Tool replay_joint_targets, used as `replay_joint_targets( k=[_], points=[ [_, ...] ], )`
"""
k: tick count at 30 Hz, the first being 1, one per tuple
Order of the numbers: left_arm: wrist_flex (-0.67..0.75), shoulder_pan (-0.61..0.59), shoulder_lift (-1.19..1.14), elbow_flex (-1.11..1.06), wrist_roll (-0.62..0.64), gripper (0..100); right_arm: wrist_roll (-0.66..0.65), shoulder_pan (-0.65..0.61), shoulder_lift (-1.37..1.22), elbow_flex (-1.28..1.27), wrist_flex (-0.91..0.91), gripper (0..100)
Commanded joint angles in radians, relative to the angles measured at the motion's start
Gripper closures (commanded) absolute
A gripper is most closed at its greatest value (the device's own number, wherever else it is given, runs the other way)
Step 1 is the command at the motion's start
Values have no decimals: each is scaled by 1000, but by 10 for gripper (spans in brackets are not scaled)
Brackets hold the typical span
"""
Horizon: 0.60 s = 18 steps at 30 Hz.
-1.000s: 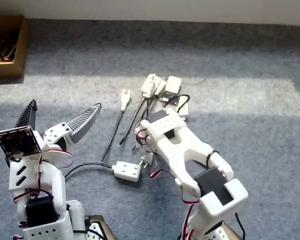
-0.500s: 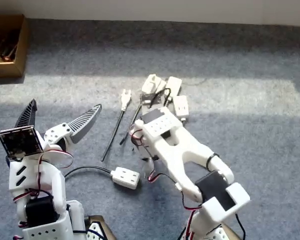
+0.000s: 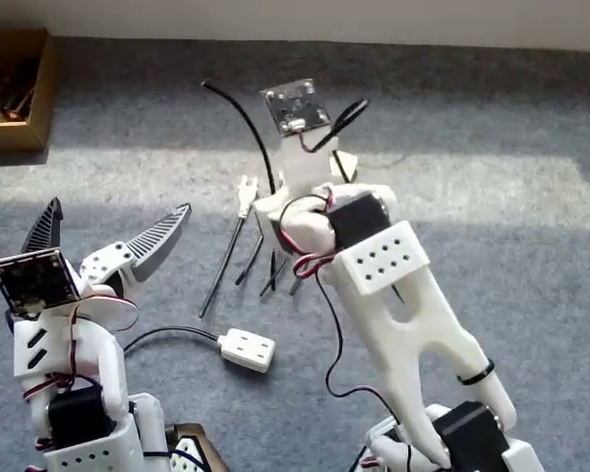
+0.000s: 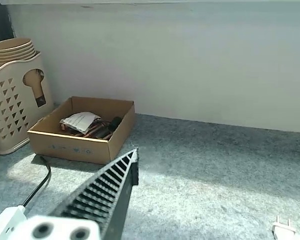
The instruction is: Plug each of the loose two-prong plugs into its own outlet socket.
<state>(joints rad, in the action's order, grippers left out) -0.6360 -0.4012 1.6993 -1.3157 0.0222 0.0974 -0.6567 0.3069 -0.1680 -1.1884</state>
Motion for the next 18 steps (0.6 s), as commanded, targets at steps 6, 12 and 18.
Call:
replay_joint_targets(
  k=[6, 12, 18],
  points=[
    [-554, 260, -170, 367, -5, 447, -12, -93, 108, 54, 54, 993],
    [-703, 466, -341, 464, -8, 447, -5, -90, 213, 54, -27, 993],
    [-559, 472, -346, 355, -46, 447, 41, -99, 298, 53, -124, 993]
  ],
)
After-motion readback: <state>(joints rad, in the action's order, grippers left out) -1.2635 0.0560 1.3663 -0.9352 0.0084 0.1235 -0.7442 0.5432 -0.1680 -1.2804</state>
